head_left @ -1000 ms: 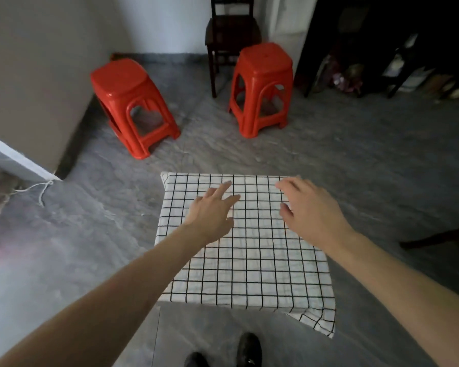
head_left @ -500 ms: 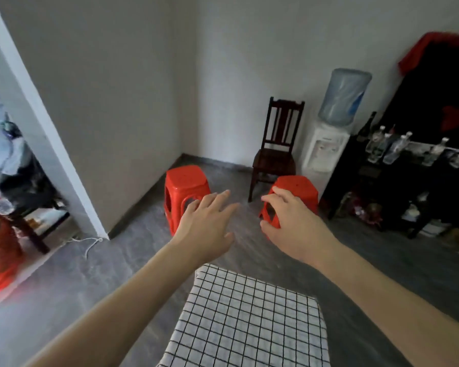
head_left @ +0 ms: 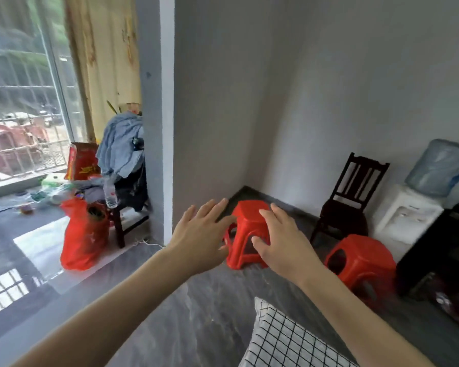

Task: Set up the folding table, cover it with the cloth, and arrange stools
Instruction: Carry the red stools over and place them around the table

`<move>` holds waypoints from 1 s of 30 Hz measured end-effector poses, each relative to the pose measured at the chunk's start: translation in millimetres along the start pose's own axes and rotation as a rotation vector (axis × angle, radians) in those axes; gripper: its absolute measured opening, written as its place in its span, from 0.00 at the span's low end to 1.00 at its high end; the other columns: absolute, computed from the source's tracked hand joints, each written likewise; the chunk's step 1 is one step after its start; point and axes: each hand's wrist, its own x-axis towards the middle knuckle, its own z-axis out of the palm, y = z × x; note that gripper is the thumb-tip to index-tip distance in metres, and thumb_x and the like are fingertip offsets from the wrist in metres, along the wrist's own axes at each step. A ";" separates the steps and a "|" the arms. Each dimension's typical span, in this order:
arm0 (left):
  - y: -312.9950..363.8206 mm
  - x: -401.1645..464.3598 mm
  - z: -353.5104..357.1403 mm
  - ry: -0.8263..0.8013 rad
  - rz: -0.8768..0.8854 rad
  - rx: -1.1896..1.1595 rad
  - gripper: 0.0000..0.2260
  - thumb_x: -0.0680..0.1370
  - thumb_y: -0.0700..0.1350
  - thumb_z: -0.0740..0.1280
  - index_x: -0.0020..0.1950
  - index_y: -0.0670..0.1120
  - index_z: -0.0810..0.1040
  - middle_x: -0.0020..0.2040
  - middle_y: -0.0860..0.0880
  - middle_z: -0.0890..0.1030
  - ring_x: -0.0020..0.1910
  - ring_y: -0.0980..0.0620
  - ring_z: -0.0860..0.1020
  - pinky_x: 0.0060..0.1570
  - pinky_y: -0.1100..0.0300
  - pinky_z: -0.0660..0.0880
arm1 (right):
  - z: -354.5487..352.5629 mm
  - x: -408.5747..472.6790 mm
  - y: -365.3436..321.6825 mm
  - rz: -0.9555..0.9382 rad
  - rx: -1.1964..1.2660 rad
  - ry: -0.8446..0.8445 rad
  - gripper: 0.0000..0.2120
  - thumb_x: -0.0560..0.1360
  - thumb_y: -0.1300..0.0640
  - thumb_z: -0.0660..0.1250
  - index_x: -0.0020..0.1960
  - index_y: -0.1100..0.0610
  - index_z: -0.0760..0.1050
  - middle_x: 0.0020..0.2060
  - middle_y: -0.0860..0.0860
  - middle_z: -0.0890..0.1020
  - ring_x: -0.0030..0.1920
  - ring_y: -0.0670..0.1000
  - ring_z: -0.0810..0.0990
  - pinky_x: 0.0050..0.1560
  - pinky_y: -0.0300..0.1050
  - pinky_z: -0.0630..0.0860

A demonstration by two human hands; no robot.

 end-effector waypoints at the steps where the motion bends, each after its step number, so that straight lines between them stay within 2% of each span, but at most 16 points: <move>1: -20.8 -5.2 -3.3 -0.003 -0.011 0.005 0.30 0.77 0.60 0.58 0.77 0.59 0.54 0.80 0.52 0.46 0.78 0.50 0.47 0.75 0.44 0.50 | 7.3 9.0 -18.7 -0.013 0.002 0.007 0.31 0.77 0.44 0.62 0.76 0.51 0.58 0.78 0.52 0.56 0.76 0.53 0.57 0.70 0.52 0.63; 7: -119.1 -27.6 -8.2 0.011 -0.074 0.000 0.32 0.76 0.66 0.58 0.77 0.58 0.55 0.80 0.52 0.46 0.78 0.49 0.46 0.76 0.44 0.49 | 46.3 41.1 -101.3 -0.039 0.012 0.008 0.31 0.77 0.45 0.62 0.76 0.51 0.58 0.78 0.51 0.55 0.76 0.52 0.56 0.70 0.53 0.63; 12: -164.0 -26.9 2.7 -0.012 -0.051 0.015 0.36 0.75 0.71 0.50 0.79 0.58 0.46 0.80 0.52 0.41 0.78 0.49 0.41 0.76 0.43 0.45 | 59.9 58.0 -121.9 -0.005 -0.032 0.005 0.31 0.77 0.45 0.63 0.77 0.51 0.58 0.78 0.52 0.56 0.76 0.52 0.56 0.70 0.52 0.62; 15: -179.0 -17.4 12.2 -0.014 -0.050 -0.012 0.37 0.75 0.72 0.47 0.79 0.57 0.43 0.79 0.53 0.38 0.78 0.50 0.37 0.75 0.43 0.41 | 65.9 70.7 -124.2 0.010 -0.038 0.020 0.33 0.77 0.45 0.64 0.78 0.51 0.55 0.78 0.53 0.56 0.76 0.54 0.57 0.70 0.52 0.62; 19: -194.8 5.9 26.6 -0.054 -0.028 0.002 0.37 0.75 0.72 0.45 0.79 0.56 0.43 0.79 0.53 0.36 0.77 0.50 0.33 0.75 0.43 0.39 | 79.1 97.6 -122.3 0.000 -0.031 0.013 0.38 0.77 0.45 0.64 0.79 0.51 0.47 0.78 0.53 0.54 0.76 0.55 0.57 0.70 0.54 0.63; 25: -222.4 69.8 46.0 -0.072 -0.007 -0.012 0.38 0.75 0.71 0.48 0.79 0.56 0.41 0.79 0.52 0.35 0.76 0.50 0.32 0.75 0.44 0.39 | 100.0 163.7 -100.2 0.004 -0.036 0.012 0.38 0.77 0.44 0.63 0.79 0.50 0.46 0.78 0.53 0.55 0.77 0.54 0.56 0.71 0.53 0.63; 30: -241.8 149.8 63.4 -0.081 0.025 0.002 0.40 0.71 0.74 0.41 0.79 0.57 0.41 0.79 0.53 0.36 0.77 0.50 0.33 0.75 0.43 0.41 | 114.9 232.7 -68.7 0.033 -0.021 0.022 0.40 0.78 0.44 0.62 0.80 0.55 0.44 0.79 0.53 0.52 0.78 0.52 0.53 0.74 0.50 0.58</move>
